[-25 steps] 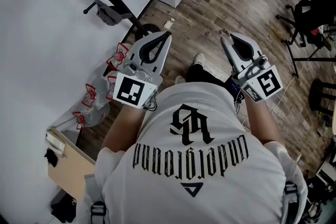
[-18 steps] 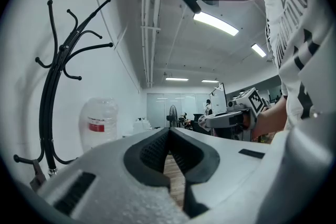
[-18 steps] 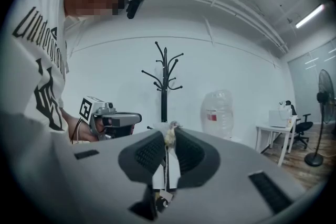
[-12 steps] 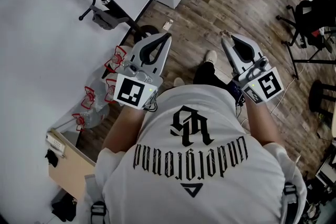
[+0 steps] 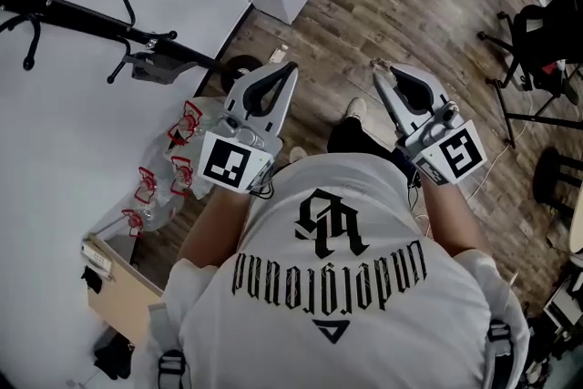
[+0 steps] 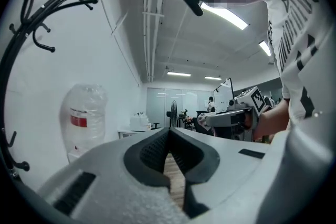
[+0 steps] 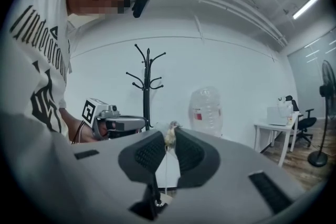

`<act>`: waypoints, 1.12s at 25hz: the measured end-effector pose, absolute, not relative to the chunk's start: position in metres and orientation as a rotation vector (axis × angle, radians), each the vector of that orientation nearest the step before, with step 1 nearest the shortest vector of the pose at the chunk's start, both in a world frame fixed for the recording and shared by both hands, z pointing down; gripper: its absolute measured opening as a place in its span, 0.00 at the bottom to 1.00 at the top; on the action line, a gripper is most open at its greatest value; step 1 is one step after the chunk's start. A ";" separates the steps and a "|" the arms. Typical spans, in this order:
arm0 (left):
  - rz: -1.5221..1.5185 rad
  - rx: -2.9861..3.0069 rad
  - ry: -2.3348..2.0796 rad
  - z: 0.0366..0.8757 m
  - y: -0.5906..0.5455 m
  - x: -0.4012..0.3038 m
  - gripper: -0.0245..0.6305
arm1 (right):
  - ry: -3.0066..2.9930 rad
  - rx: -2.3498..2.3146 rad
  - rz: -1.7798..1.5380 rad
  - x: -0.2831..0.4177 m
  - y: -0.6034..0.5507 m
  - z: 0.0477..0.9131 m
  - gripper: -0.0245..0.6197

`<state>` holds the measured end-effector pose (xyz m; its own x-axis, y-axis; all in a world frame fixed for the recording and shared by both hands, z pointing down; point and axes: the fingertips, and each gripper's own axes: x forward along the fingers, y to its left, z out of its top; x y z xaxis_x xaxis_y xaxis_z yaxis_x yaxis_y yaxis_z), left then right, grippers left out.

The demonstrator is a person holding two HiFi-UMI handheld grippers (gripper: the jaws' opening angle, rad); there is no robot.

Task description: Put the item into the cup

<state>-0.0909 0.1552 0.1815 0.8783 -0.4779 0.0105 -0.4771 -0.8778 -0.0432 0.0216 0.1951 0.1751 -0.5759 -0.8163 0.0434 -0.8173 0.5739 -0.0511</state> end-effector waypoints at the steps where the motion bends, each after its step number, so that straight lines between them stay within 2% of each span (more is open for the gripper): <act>1: -0.035 -3.014 0.769 0.183 0.147 -0.077 0.05 | -2.783 1.429 0.107 0.033 0.187 0.175 0.10; 8: -0.065 -3.016 0.813 0.189 0.099 0.019 0.05 | -2.814 1.314 0.122 0.112 0.145 0.177 0.10; 14: -0.096 -2.991 0.885 0.193 0.076 0.069 0.05 | -2.832 1.254 0.123 0.168 0.122 0.182 0.10; 28: -0.142 -2.948 0.996 0.204 0.014 0.076 0.05 | -2.874 1.208 0.114 0.190 0.057 0.193 0.10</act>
<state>0.0759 0.0136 0.2037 0.7913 -0.6064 0.0775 -0.6040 -0.7951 -0.0542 0.1896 0.0574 0.1925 -0.6999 -0.7126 0.0489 -0.7142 0.6975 -0.0586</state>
